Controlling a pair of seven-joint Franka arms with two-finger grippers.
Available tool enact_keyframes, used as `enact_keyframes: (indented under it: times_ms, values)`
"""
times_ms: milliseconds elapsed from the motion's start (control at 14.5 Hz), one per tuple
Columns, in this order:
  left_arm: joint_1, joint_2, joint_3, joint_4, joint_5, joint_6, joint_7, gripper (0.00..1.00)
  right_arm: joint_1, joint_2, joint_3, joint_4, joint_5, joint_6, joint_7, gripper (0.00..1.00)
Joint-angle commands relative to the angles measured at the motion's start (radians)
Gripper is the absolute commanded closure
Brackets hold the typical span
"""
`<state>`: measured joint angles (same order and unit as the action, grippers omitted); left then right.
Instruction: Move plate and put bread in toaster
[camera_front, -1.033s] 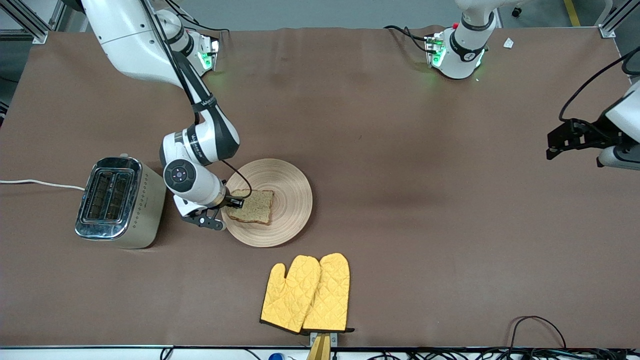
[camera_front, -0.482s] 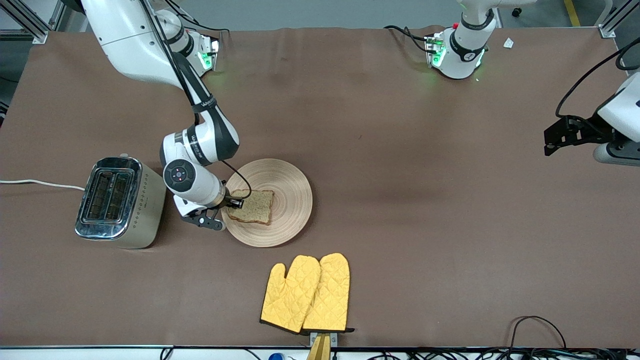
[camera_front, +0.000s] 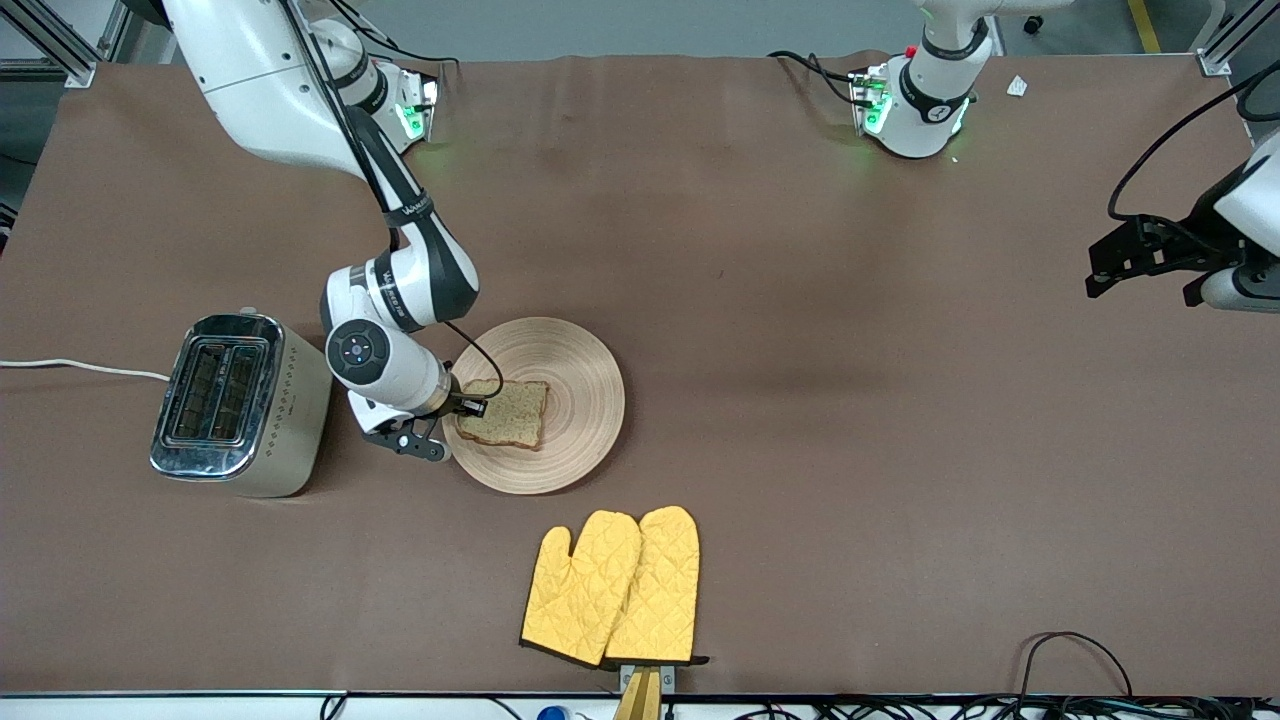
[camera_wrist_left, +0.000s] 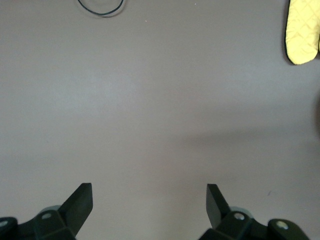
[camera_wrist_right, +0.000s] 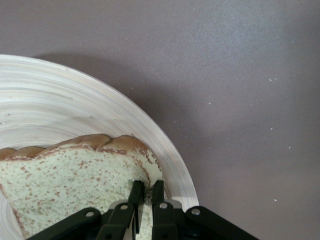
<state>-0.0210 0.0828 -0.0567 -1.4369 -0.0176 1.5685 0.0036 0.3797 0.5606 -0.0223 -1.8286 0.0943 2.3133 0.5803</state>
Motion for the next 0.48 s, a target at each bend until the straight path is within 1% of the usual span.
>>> enact_keyframes:
  times_ms: [0, 207, 413]
  values:
    - [-0.002, -0.026, -0.006, -0.028, -0.016, 0.007, -0.095, 0.00, -0.004, 0.005, 0.005, -0.017, 0.012, 0.017, -0.002, 1.00]
    - [-0.002, -0.029, -0.022, -0.030, -0.012, 0.008, -0.113, 0.00, -0.009, 0.005, 0.005, -0.003, 0.012, 0.002, -0.004, 1.00]
    - [0.003, -0.037, -0.022, -0.056, -0.012, 0.030, -0.102, 0.00, 0.001, -0.016, 0.004, 0.057, 0.010, -0.100, 0.010, 1.00]
